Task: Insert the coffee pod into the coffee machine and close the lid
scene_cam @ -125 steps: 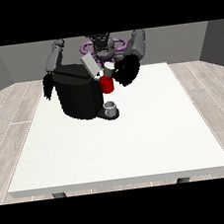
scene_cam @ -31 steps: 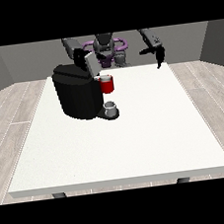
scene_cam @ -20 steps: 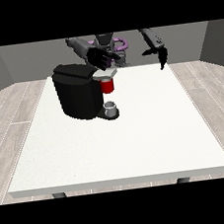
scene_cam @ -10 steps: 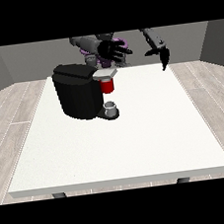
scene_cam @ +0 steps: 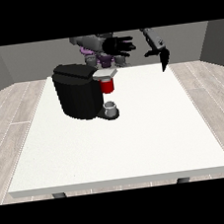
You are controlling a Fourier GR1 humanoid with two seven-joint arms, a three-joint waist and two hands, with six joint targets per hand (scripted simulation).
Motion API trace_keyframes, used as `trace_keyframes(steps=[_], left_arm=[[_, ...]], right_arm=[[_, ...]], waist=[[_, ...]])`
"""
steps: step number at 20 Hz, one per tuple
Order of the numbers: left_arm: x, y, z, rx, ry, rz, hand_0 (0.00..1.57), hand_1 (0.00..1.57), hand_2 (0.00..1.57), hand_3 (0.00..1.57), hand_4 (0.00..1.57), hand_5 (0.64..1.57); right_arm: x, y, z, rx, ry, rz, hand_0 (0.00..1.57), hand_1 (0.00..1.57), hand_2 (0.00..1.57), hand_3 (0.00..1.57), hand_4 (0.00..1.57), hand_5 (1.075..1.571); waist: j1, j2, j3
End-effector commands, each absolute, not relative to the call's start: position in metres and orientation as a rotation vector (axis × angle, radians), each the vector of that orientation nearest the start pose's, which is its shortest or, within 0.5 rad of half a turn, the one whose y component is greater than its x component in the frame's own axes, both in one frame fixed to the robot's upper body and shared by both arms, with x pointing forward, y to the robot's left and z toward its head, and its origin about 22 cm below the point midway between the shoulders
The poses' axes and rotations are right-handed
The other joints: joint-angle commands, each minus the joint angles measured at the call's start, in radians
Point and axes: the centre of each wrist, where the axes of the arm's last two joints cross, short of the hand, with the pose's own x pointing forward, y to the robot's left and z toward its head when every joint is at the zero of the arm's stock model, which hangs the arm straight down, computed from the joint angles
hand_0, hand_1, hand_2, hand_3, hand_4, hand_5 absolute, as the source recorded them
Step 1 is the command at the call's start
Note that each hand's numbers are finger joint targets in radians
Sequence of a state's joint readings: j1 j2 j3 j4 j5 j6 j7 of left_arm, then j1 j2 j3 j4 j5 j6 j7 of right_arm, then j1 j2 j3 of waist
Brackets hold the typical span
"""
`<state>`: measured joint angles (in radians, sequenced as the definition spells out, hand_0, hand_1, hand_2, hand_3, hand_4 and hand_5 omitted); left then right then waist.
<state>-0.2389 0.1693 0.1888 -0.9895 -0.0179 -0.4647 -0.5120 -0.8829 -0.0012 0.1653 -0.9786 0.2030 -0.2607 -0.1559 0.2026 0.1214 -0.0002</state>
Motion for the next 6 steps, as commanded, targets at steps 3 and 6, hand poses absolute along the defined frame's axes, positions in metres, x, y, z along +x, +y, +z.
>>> trace_keyframes(steps=[3,6], left_arm=[[0.289,0.303,-0.061,-0.299,-1.692,-0.249,0.00,0.00,0.00,0.00,0.35,1.571],[0.276,0.292,-0.074,-0.363,-1.668,-0.282,0.00,0.00,0.00,0.00,0.17,1.571]], right_arm=[[0.363,-0.062,0.076,0.058,-2.005,0.641,0.00,0.00,0.00,0.00,0.51,1.571],[0.329,-0.065,0.032,0.169,-1.980,0.572,0.00,0.00,0.00,0.00,0.46,1.571]], waist=[[0.016,-0.015,0.0001],[0.050,-0.040,0.0009]])
